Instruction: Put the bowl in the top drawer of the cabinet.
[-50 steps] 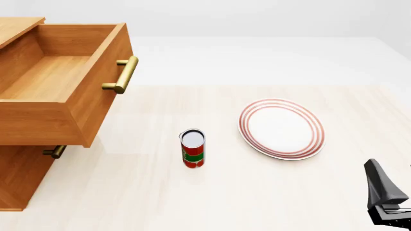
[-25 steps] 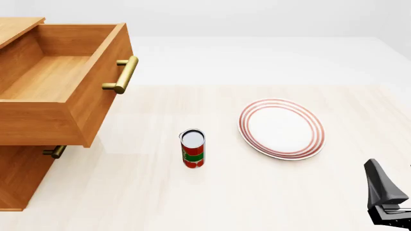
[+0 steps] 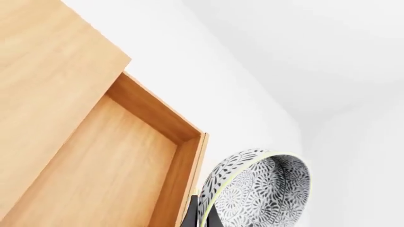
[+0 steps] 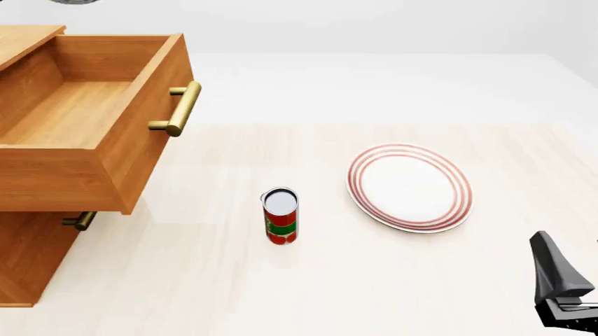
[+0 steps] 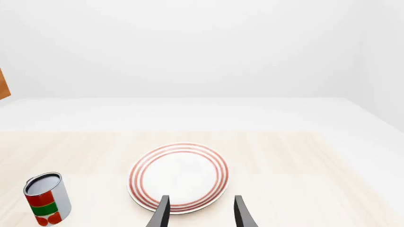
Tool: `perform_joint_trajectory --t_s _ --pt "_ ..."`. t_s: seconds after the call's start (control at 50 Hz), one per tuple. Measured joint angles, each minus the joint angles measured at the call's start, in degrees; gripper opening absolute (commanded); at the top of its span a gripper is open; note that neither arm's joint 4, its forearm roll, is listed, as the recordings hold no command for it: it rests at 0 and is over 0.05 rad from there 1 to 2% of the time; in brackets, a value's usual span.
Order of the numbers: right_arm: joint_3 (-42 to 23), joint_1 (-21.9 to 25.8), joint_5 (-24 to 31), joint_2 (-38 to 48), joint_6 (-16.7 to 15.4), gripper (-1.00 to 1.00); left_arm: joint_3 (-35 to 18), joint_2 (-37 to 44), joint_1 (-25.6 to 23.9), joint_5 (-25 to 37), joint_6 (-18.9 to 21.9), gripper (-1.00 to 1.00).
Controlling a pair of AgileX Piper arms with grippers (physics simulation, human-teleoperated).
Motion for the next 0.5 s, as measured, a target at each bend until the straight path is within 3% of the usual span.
perform_joint_trajectory --t_s 0.5 --pt "0.00 0.00 0.00 0.00 0.00 1.00 6.17 -1.39 2.05 -1.57 0.27 -1.00"
